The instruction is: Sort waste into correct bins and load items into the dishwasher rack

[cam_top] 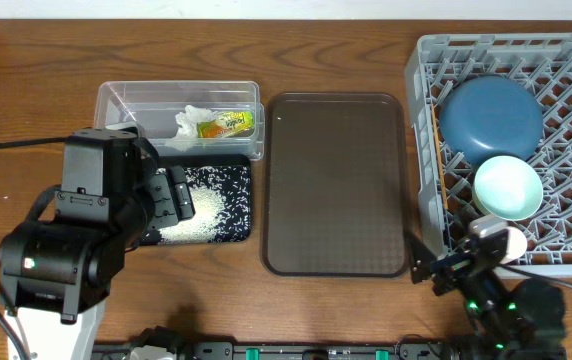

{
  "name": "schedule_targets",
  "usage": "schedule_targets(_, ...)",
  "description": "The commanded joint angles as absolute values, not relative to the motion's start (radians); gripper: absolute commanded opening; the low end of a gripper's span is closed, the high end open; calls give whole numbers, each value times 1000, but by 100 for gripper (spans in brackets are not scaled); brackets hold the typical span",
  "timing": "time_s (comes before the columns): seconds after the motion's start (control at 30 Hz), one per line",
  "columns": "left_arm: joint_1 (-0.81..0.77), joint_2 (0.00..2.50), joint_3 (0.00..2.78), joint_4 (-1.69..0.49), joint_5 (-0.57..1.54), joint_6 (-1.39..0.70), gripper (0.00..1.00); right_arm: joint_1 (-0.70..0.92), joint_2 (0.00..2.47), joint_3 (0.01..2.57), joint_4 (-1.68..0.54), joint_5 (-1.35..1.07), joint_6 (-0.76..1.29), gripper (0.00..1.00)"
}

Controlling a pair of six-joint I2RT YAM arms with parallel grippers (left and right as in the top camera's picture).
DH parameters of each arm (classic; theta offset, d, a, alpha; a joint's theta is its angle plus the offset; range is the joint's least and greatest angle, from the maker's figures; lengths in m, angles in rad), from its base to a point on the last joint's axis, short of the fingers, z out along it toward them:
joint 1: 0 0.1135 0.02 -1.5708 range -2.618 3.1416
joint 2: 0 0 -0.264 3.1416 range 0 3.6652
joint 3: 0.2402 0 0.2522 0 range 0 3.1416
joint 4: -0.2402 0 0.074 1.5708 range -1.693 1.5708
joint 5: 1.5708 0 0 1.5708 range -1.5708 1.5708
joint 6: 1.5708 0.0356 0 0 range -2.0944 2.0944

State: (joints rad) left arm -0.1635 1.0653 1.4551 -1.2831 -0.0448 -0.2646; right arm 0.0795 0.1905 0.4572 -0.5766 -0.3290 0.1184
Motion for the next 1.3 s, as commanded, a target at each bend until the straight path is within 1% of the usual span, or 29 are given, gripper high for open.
schedule_targets(0.0,-157,1070,1462,-1282,-61,-266,88,67,361,691,-745,-213,59,99)
schedule_targets(0.1,-157,1072,1461,-1283,-61,-266,89,67,527,898,-907,-221,-1,99)
schedule_targets(0.2,-157,1072,1461,-1283,-61,-266,90,67,650,1048,-1044,-270,2,99)
schedule_targets(0.23,-157,1072,1461,-1283,-61,-266,90,67,678,1077,-1060,-259,-11,99)
schedule_targets(0.3,-157,1072,1461,-1283,-61,-266,90,64,731,1126,-1087,-179,44,99)
schedule_targets(0.37,-157,1072,1461,-1283,-61,-266,90,52,784,1162,-1110,-52,169,98)
schedule_targets(0.4,-157,1072,1461,-1283,-61,-266,91,40,814,1177,-1122,22,242,94)
schedule_targets(0.47,-157,1072,1461,-1283,-61,-266,90,3,873,1189,-1129,115,339,91)
schedule_targets(0.57,-157,1072,1461,-1283,-61,-266,90,-103,976,1193,-1108,158,425,91)
schedule_targets(0.67,-157,1072,1461,-1283,-61,-266,91,-239,1081,1200,-1057,176,450,86)
schedule_targets(0.7,-157,1072,1461,-1283,-61,-266,91,-292,1118,1210,-1047,175,458,80)
schedule_targets(0.73,-157,1072,1461,-1283,-61,-266,91,-333,1147,1221,-1043,173,462,78)
schedule_targets(0.87,-157,1072,1461,-1283,-61,-266,91,-466,1259,1248,-1011,118,467,74)
schedule_targets(1.03,-157,1072,1461,-1283,-61,-266,91,-498,1381,1248,-1026,60,463,64)
schedule_targets(1.17,-157,1072,1461,-1283,-61,-266,91,-498,1459,1248,-1040,15,448,63)
schedule_targets(1.27,-157,1072,1461,-1283,-61,-266,91,-498,1480,1248,-1044,-26,394,61)
